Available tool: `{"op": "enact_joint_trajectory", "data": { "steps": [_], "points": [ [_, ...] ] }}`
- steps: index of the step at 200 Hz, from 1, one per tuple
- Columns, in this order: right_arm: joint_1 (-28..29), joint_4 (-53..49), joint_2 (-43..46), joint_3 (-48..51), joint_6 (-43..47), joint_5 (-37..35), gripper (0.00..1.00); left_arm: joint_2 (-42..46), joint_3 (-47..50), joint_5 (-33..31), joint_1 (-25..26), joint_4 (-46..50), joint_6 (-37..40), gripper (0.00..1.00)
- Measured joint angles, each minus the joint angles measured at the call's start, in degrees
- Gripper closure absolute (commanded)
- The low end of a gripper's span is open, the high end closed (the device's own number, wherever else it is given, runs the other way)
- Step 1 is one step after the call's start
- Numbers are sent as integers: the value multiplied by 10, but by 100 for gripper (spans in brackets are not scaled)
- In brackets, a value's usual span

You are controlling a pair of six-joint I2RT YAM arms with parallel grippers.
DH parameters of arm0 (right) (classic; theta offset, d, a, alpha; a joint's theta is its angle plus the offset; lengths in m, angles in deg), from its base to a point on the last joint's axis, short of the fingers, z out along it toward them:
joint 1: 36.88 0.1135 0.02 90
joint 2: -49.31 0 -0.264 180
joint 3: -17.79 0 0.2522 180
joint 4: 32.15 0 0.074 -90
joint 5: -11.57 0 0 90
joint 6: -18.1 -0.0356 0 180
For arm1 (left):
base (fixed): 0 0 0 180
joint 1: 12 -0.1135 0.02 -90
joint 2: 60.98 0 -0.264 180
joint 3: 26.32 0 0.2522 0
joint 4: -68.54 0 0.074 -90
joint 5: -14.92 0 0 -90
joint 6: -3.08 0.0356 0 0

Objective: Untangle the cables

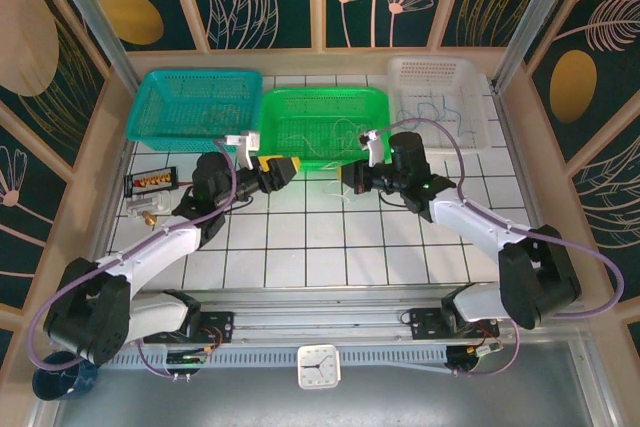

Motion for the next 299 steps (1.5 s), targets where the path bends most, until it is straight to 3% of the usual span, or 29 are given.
{"op": "enact_joint_trajectory", "data": {
  "steps": [59,141,187,299],
  "points": [
    [0,32,0,7,-26,40,100,-42,-12,-1,44,-14,-14,26],
    [1,54,0,10,-33,14,100,-31,61,-12,44,-152,-277,22],
    [16,74,-16,10,-40,-19,100,-32,78,6,47,-223,-387,20],
    [42,85,-36,1,-42,-43,100,-66,74,28,61,-275,-447,19]
  ]
}}
